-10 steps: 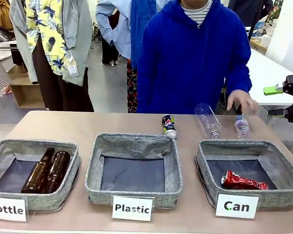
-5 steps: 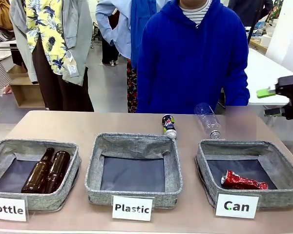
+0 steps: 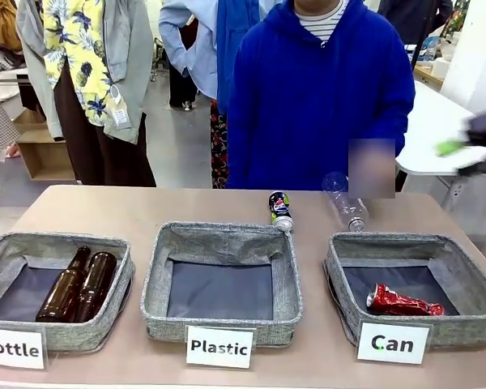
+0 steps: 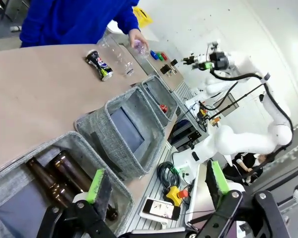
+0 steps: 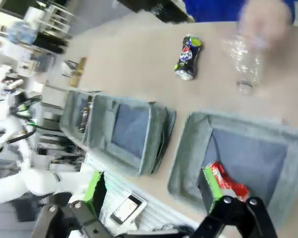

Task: Sort the can waste into the basket.
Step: Pick up the can waste from the table and place it in the right Fabric basket.

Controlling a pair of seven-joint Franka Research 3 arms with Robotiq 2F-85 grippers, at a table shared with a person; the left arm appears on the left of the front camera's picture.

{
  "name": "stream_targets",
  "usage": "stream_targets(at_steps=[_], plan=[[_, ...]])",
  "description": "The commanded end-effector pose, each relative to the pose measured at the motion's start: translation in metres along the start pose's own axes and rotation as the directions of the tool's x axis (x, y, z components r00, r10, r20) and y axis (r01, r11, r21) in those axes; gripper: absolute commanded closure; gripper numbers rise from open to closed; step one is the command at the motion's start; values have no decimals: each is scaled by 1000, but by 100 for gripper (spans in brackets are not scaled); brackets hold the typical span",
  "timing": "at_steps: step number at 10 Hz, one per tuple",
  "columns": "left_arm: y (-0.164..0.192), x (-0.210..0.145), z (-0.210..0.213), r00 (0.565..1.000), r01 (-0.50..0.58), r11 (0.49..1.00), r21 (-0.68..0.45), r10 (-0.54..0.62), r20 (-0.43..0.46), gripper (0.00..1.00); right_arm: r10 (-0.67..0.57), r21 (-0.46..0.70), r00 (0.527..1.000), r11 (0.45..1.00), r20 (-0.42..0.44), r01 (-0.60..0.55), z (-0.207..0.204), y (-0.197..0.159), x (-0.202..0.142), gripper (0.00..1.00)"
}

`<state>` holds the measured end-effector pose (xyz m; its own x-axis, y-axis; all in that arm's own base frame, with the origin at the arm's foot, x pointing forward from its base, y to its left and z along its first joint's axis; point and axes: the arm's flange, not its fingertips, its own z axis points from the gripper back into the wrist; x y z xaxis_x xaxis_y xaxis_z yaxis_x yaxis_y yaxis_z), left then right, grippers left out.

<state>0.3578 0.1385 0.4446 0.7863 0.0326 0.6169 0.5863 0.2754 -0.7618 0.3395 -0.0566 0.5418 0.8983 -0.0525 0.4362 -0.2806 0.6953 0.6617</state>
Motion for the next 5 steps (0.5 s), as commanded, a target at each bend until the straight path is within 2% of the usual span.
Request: stream_targets(at_steps=[1, 3, 5], plan=[[-3, 0, 0, 1000, -7, 1000, 2, 7, -7, 0, 9, 171, 997, 985, 77, -22, 111, -50, -86, 0], [-3, 0, 0, 1000, -7, 1000, 2, 7, -7, 0, -130, 254, 972, 964, 196, 78, 148, -104, -133, 0], [-3, 0, 0, 1000, -7, 1000, 2, 7, -7, 0, -245, 320, 938, 934, 247, 160, 139, -134, -147, 0]])
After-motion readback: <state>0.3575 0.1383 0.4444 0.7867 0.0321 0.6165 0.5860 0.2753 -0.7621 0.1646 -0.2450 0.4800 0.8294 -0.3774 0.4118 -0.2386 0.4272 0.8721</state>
